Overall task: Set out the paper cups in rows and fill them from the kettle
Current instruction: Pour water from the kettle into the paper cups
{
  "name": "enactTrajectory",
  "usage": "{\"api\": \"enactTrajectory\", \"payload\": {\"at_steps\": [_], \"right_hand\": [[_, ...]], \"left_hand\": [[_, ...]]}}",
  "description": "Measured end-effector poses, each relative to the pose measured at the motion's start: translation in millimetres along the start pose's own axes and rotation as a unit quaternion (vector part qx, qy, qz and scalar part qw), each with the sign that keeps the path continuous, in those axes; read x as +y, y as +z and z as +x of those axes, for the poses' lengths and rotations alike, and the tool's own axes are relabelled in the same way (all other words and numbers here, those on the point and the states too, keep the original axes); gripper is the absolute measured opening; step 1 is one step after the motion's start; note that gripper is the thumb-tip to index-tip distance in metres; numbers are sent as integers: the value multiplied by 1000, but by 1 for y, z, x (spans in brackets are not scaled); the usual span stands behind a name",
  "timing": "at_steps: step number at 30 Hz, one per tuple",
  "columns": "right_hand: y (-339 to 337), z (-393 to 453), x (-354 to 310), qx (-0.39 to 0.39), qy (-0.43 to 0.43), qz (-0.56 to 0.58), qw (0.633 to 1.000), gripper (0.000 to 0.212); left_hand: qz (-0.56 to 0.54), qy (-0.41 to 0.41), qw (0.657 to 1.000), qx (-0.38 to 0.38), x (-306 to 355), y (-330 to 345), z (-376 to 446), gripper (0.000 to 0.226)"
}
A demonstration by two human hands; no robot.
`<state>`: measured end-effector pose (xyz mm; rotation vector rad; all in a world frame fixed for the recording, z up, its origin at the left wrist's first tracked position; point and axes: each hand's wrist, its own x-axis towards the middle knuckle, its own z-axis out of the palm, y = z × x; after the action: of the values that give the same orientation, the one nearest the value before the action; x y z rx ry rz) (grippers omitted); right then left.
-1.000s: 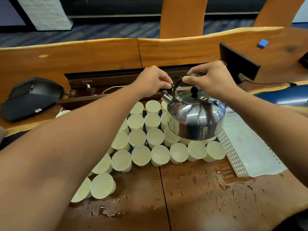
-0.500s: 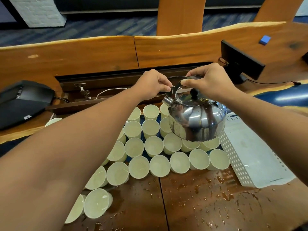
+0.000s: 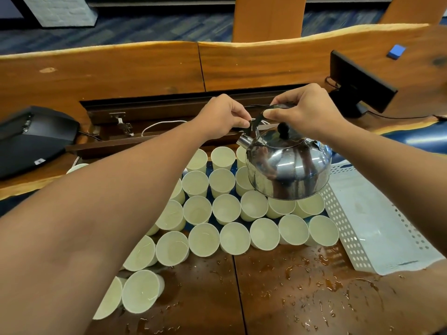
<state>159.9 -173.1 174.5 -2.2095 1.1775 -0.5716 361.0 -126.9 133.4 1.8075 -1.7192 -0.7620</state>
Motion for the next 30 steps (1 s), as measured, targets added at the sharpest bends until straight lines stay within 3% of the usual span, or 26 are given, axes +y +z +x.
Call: {"api": "enactTrajectory", "payload": {"at_steps": [30], "right_hand": [[15,14,-9,-22,-22,-26,999,23]], "left_hand": [[-17,-17,1000,6,-20,-5,-5,18]]}}
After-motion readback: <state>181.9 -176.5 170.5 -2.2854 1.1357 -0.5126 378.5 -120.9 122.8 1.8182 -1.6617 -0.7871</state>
